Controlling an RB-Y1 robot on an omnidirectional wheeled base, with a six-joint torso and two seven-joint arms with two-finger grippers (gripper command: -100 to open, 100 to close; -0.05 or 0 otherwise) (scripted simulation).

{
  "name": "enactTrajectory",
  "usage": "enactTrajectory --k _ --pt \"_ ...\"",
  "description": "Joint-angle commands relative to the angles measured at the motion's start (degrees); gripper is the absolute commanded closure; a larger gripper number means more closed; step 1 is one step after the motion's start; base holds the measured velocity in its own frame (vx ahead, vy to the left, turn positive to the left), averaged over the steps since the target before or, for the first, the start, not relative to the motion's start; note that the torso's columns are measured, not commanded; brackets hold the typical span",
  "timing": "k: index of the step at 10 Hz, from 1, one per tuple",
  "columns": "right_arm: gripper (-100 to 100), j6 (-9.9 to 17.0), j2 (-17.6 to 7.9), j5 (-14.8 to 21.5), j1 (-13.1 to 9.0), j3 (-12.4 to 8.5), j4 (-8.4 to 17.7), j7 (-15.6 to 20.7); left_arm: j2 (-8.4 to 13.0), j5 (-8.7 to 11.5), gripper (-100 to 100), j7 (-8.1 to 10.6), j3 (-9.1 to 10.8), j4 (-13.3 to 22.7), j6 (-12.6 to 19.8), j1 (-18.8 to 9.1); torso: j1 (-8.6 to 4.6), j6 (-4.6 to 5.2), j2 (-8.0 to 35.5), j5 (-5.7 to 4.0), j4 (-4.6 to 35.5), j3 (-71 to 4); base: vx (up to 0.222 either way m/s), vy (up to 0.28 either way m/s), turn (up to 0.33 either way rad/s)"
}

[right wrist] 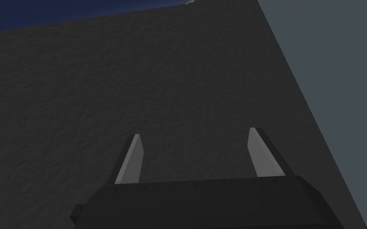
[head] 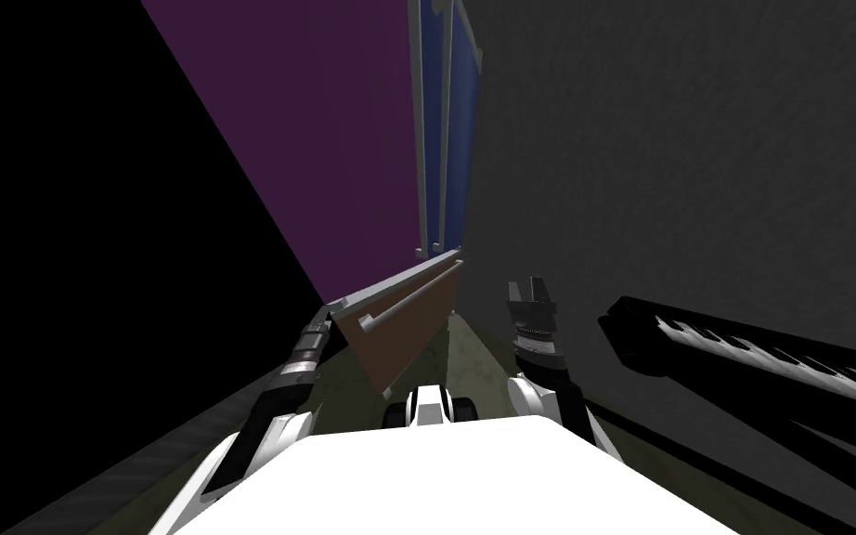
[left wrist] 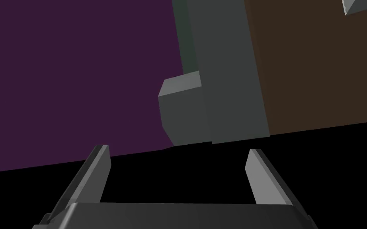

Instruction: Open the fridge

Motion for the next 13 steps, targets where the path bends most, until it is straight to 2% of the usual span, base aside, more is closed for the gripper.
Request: enactTrajectory --k 1,5,13 --pt "0 0.00 0.00 0.00 0.00 0.00 0.00 0.00 -1.07 0.87 -100 0.09 1.73 1.37 3.29 0.10 -0.12 0.06 -0.04 0.00 -0.05 -0.02 0.090 -0.156 0.118" --pt "0 0.00 0.00 0.00 -0.01 0.00 0.00 0.00 -1.92 1.76 -100 0.19 3.53 2.86 6.45 0.07 0.06 0.33 -0.29 0.15 -0.16 -0.14 0.085 -0.125 0.081" --pt "0 0.00 0.00 0.00 0.01 0.00 0.00 0.00 -2.93 4.60 -100 0.49 9.30 7.62 16.56 -0.01 -0.08 -0.07 0.20 -0.05 0.07 0.13 0.105 -0.171 0.114"
